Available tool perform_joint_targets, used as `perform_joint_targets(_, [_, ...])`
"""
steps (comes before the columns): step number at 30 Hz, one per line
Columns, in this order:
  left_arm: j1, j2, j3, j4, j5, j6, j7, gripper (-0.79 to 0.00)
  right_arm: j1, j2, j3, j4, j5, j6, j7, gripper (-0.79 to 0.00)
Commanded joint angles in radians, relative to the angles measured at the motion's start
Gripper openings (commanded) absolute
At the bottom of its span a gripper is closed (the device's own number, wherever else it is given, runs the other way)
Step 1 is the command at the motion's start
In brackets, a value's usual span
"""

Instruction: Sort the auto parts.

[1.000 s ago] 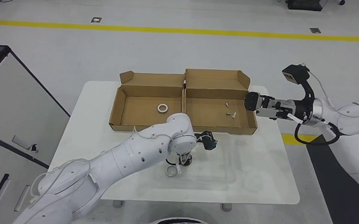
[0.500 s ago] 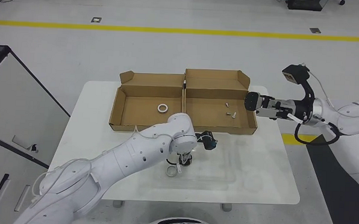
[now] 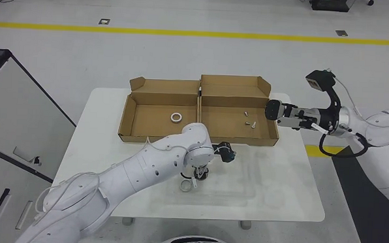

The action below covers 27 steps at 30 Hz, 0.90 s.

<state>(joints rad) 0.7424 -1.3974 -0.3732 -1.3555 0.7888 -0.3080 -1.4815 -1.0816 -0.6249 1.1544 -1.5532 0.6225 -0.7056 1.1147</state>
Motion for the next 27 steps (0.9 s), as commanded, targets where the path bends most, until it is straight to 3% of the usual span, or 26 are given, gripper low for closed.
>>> perform_joint_targets(1, [0.001,-0.001,0.001,0.003,0.001,0.0,-0.001,-0.471,0.0,0.0,0.0,0.0,0.0,0.0,0.0,0.0])
perform_joint_targets(4, [0.001,-0.003,0.002,0.007,0.002,-0.001,0.001,-0.554,0.0,0.0,0.0,0.0,0.0,0.0,0.0,0.0])
perform_joint_targets(5, [0.001,-0.003,0.002,0.009,0.002,-0.001,0.001,-0.727,0.0,0.0,0.0,0.0,0.0,0.0,0.0,0.0])
perform_joint_targets(6, [0.001,-0.004,0.002,0.01,0.004,-0.001,0.002,-0.785,0.0,0.0,0.0,0.0,0.0,0.0,0.0,0.0])
perform_joint_targets(16, [0.002,-0.006,-0.009,0.0,0.008,0.014,0.015,-0.785,0.0,0.0,0.0,0.0,0.0,0.0,0.0,0.0])
perform_joint_targets(27, [-0.012,0.031,-0.073,-0.165,-0.047,0.043,-0.054,-0.785,0.0,0.0,0.0,0.0,0.0,0.0,0.0,0.0])
